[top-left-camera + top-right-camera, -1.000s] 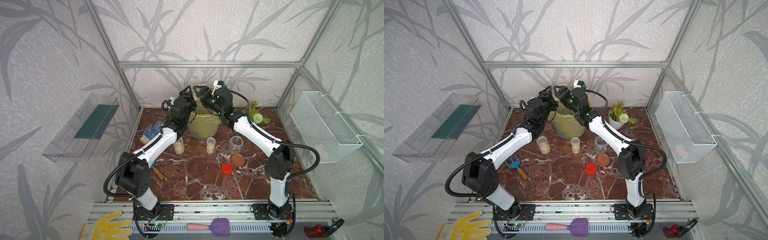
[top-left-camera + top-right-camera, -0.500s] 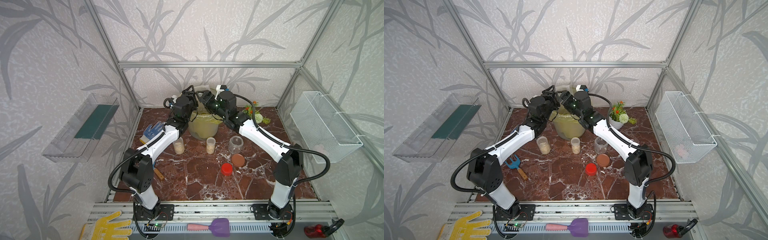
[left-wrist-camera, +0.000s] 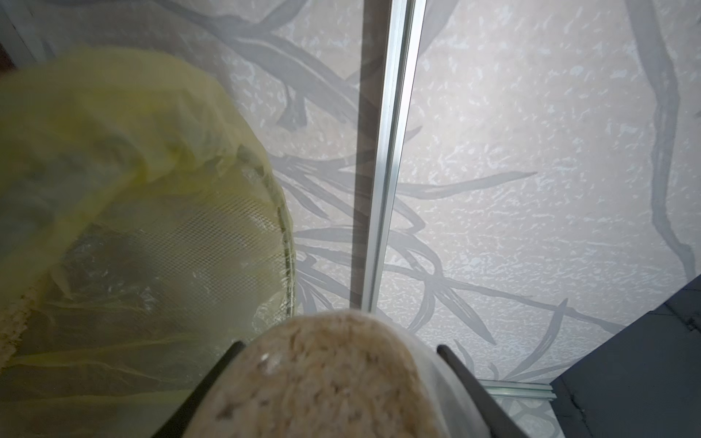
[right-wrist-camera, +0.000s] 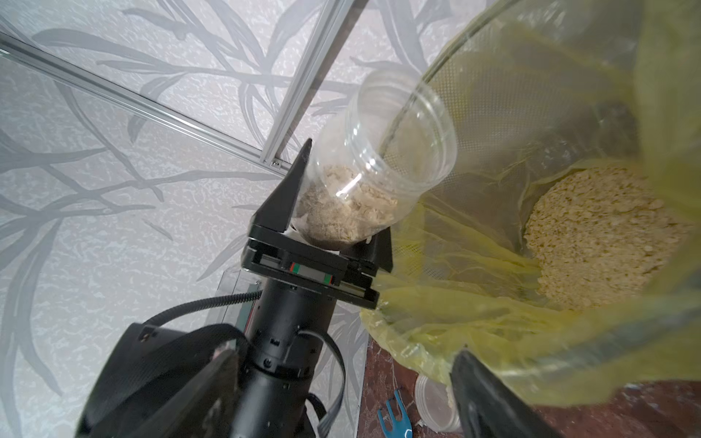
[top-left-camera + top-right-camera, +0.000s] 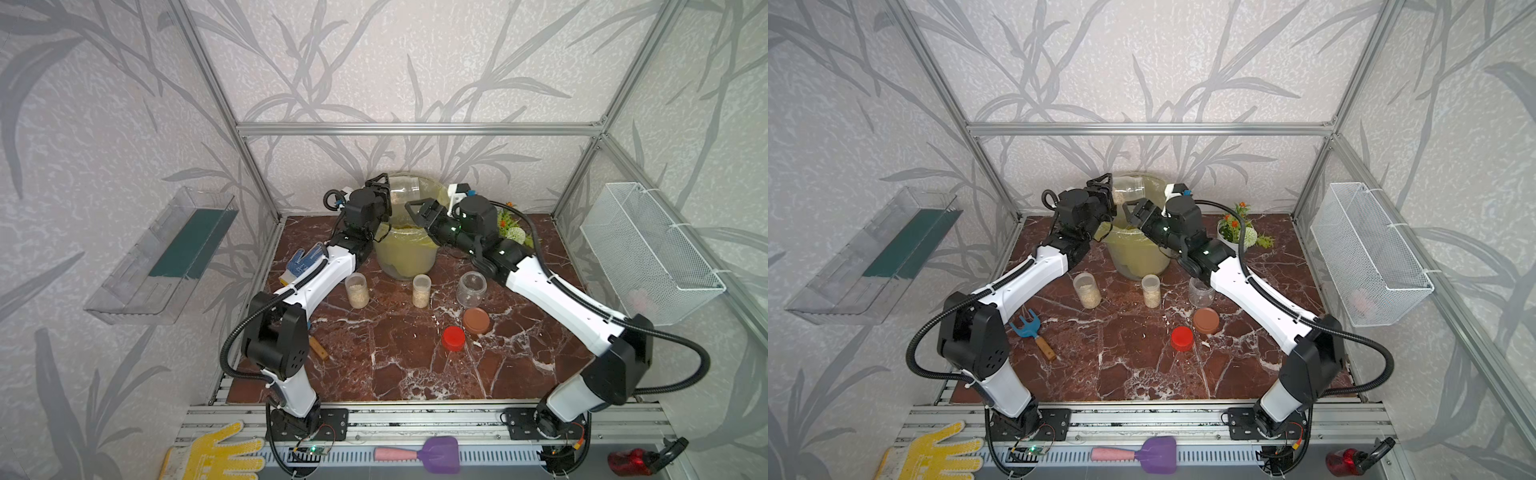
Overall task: Empty expired oatmeal from jars
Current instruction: Pour the expired oatmeal into the trash bin.
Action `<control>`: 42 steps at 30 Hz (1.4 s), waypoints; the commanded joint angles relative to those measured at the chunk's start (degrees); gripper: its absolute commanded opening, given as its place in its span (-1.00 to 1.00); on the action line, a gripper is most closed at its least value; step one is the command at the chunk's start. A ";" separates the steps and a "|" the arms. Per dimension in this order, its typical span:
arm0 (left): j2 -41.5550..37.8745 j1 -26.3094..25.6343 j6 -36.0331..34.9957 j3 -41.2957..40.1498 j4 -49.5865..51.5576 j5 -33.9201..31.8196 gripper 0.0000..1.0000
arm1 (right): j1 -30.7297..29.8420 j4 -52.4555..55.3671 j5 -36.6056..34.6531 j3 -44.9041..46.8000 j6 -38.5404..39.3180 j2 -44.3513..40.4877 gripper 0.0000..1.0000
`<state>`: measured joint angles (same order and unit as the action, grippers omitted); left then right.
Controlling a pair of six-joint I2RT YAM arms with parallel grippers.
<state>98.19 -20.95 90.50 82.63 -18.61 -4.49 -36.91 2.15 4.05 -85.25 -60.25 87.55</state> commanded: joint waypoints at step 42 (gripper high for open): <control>14.92 1.40 -57.07 36.90 45.60 12.35 -0.63 | 14.44 21.91 1.05 31.15 17.45 -38.60 0.78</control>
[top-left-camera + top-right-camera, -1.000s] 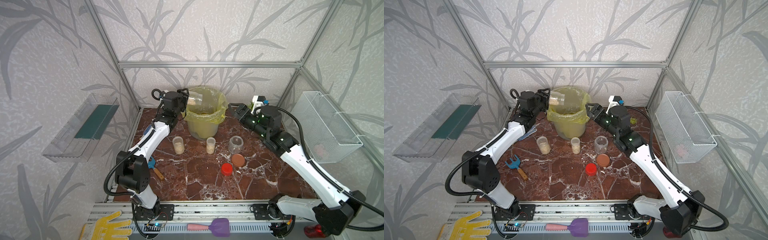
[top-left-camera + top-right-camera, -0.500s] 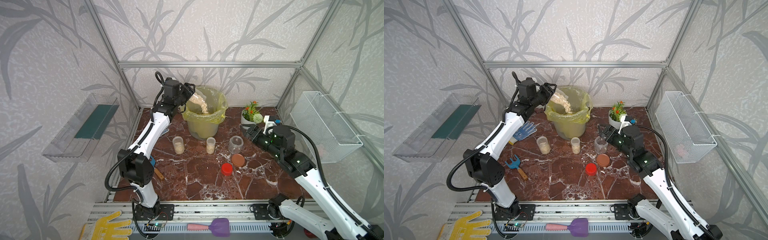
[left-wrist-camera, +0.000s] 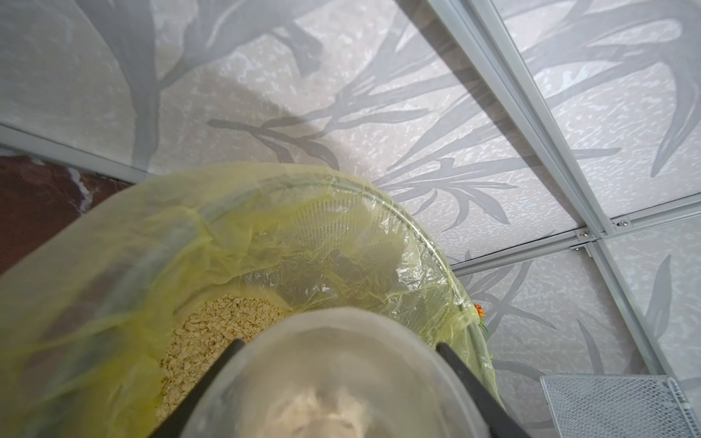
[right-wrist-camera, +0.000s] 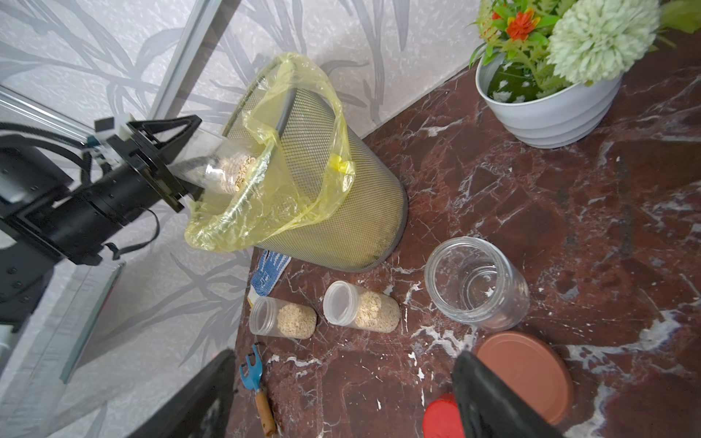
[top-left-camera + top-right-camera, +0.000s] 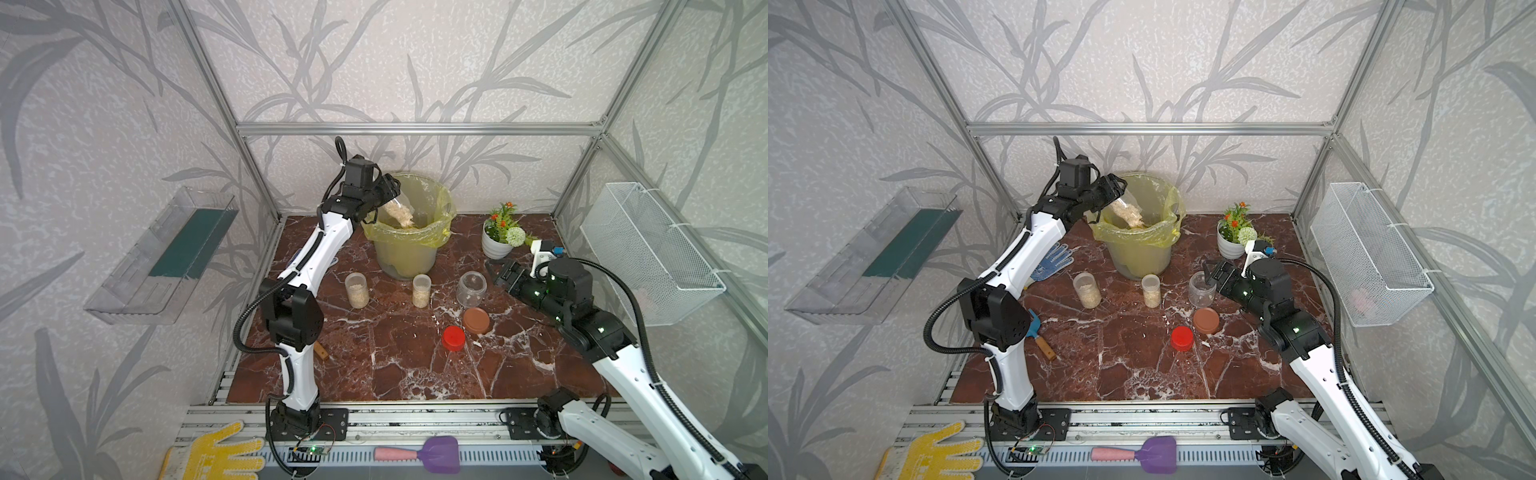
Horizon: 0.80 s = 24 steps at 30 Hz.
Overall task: Empty expired oatmeal from jars
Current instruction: Pour the expired oatmeal into the trash bin.
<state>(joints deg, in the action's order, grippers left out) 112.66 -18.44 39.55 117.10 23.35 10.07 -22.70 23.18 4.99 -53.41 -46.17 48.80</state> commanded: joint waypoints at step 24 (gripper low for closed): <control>4.16 -12.57 -44.80 8.51 5.44 -32.37 -0.73 | 0.20 1.70 -0.95 -1.16 11.10 2.25 0.78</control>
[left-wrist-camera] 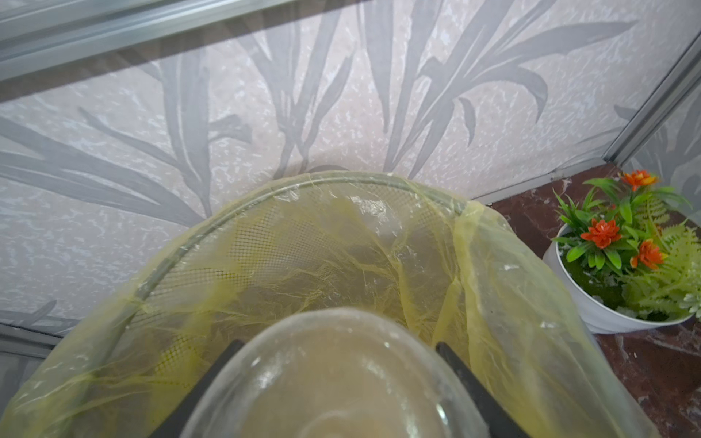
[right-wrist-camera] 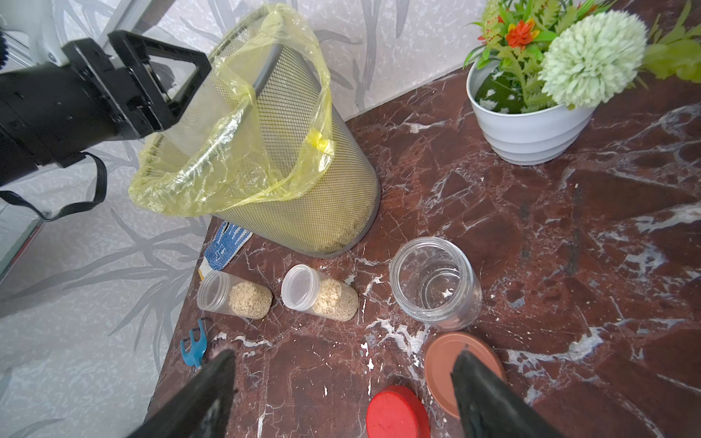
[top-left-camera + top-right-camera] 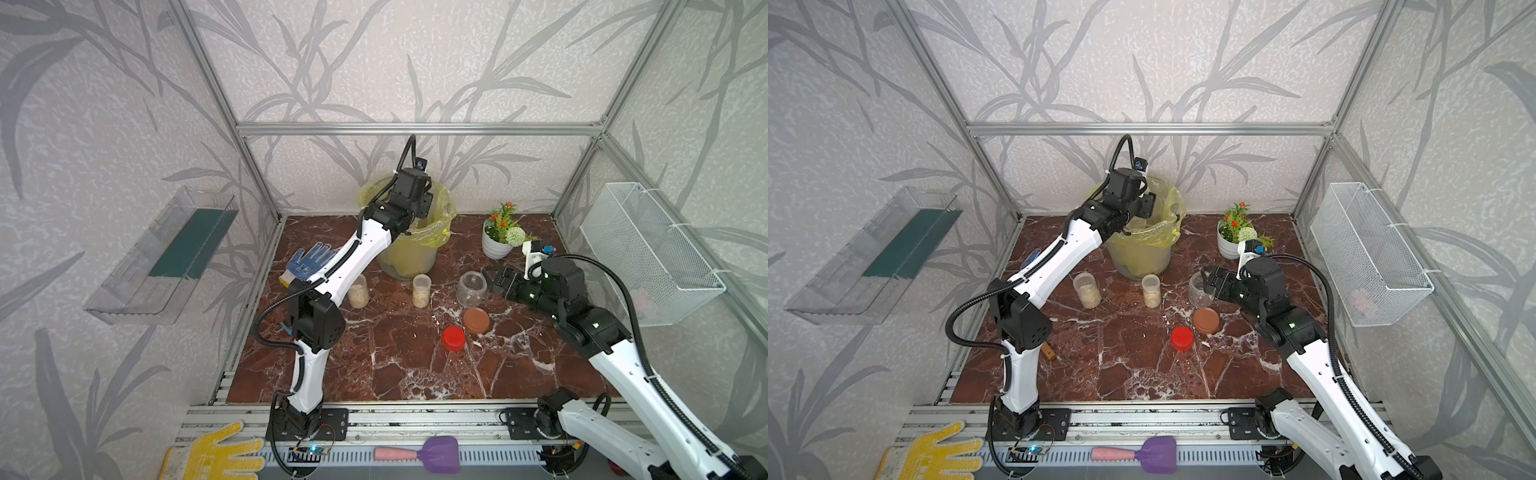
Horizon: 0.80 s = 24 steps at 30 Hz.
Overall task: Empty expired oatmeal from jars
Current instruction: Pour the expired oatmeal into the trash bin.
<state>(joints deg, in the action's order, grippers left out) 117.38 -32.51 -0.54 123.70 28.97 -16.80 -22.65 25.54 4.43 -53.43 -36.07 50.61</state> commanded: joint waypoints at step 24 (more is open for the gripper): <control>1.57 8.23 19.21 17.23 8.26 17.45 -0.77 | 0.15 -5.59 4.61 -1.00 -1.75 2.78 0.77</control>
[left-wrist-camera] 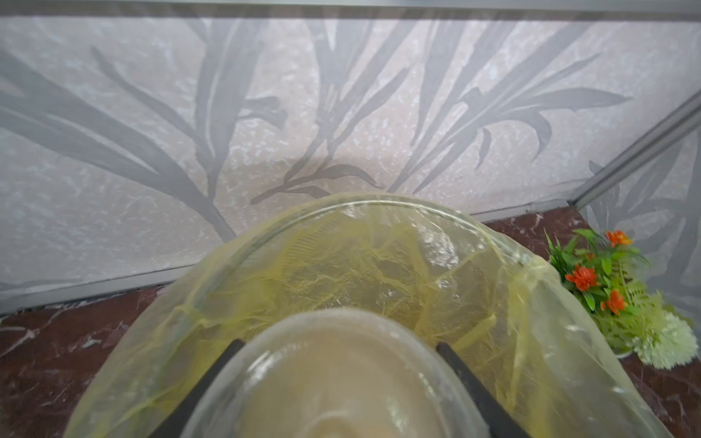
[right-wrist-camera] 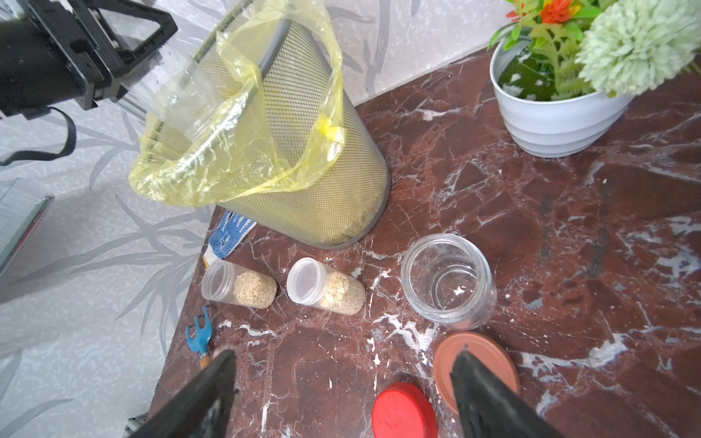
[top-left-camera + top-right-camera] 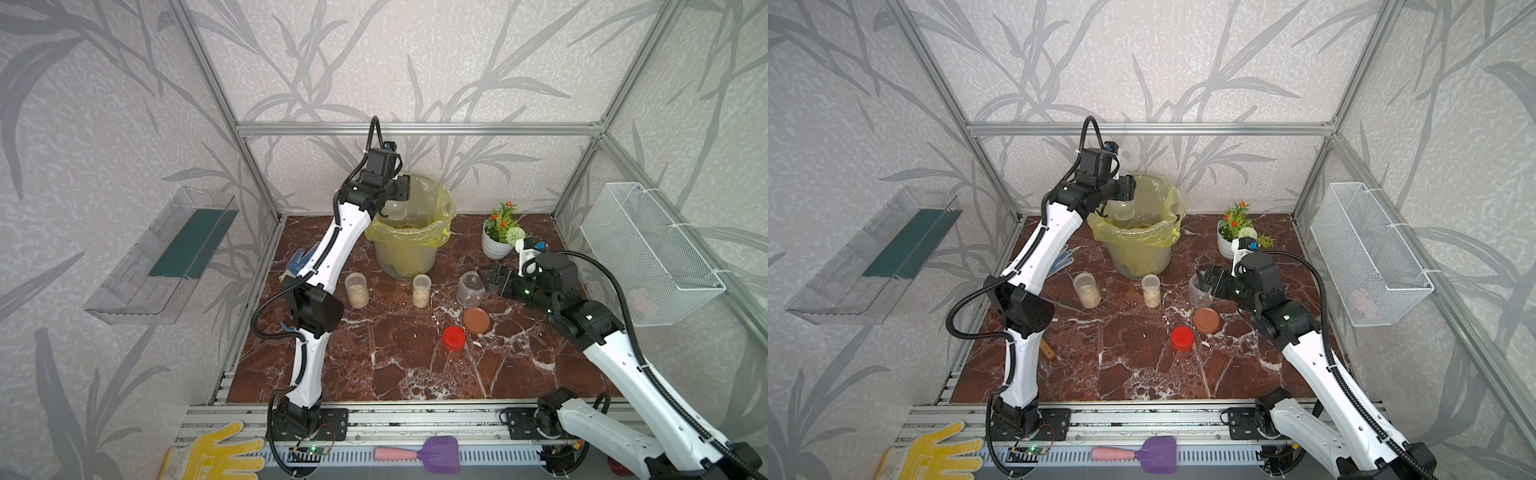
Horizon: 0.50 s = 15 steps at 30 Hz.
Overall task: Empty expired oatmeal from jars
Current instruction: Pour the expired oatmeal into the trash bin, then place the jar at the center of the board.
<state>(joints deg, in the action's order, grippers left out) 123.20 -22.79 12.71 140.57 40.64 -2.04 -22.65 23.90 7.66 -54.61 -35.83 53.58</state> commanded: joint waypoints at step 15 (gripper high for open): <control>-27.73 -5.45 38.61 -33.47 -31.88 -9.27 -0.76 | -3.80 -24.00 5.87 -2.73 -17.22 8.11 0.77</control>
<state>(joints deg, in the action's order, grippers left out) 99.00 -27.09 42.87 111.50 18.04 -5.23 -24.56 7.27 13.43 -54.65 -49.65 60.95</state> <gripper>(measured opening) 0.667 0.885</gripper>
